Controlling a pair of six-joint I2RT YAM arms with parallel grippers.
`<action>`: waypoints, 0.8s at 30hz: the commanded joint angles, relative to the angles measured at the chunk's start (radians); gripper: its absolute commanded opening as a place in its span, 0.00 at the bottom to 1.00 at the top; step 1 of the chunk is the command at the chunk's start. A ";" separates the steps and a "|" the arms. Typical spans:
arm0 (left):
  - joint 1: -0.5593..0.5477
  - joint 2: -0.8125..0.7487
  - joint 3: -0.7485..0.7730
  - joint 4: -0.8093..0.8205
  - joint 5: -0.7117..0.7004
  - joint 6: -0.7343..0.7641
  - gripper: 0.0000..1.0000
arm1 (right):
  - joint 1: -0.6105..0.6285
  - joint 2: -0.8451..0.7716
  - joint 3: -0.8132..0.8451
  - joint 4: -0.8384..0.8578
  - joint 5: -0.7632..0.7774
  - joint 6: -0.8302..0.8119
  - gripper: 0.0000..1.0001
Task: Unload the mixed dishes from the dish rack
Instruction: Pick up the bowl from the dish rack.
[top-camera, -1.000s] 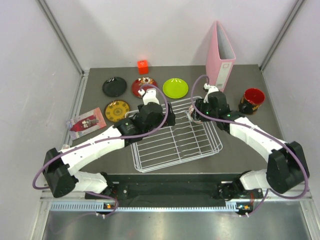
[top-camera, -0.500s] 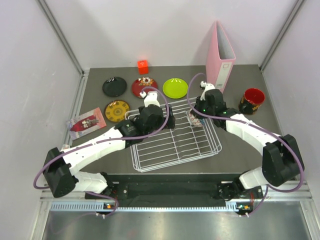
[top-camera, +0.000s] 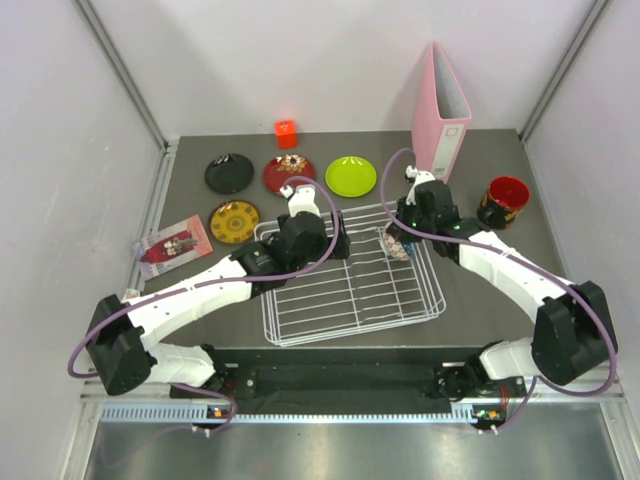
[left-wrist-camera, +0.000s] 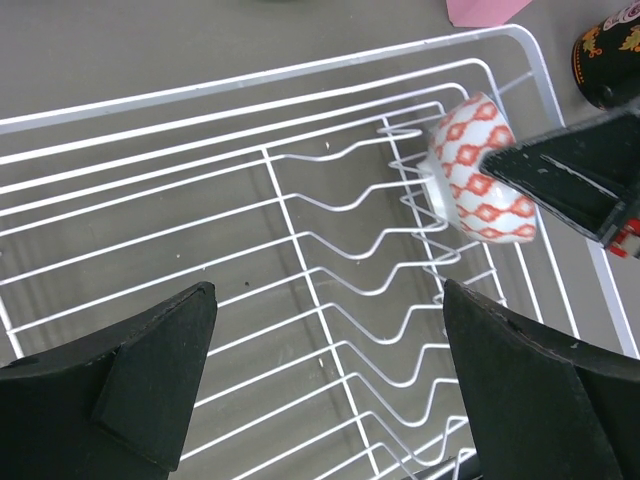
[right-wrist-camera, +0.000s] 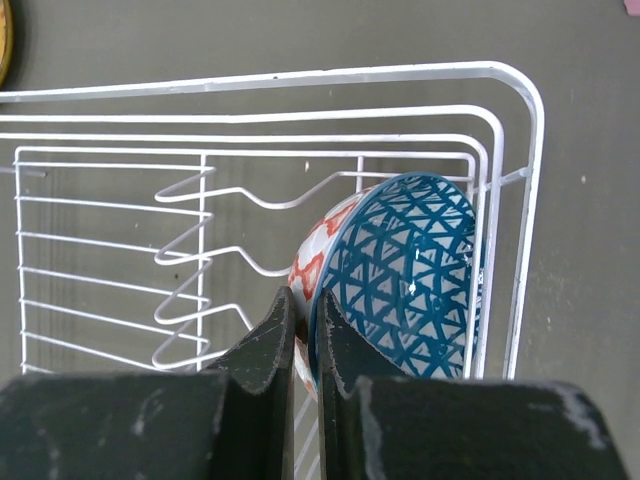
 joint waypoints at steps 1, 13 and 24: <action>0.001 -0.024 -0.001 0.065 -0.012 0.022 0.99 | 0.006 -0.127 0.098 0.008 0.024 -0.040 0.00; 0.005 0.029 0.007 0.077 0.028 0.017 0.99 | 0.006 -0.159 0.085 -0.018 0.037 -0.042 0.00; 0.011 0.123 -0.001 0.059 0.031 0.002 0.90 | 0.008 -0.133 -0.003 0.044 0.031 -0.025 0.00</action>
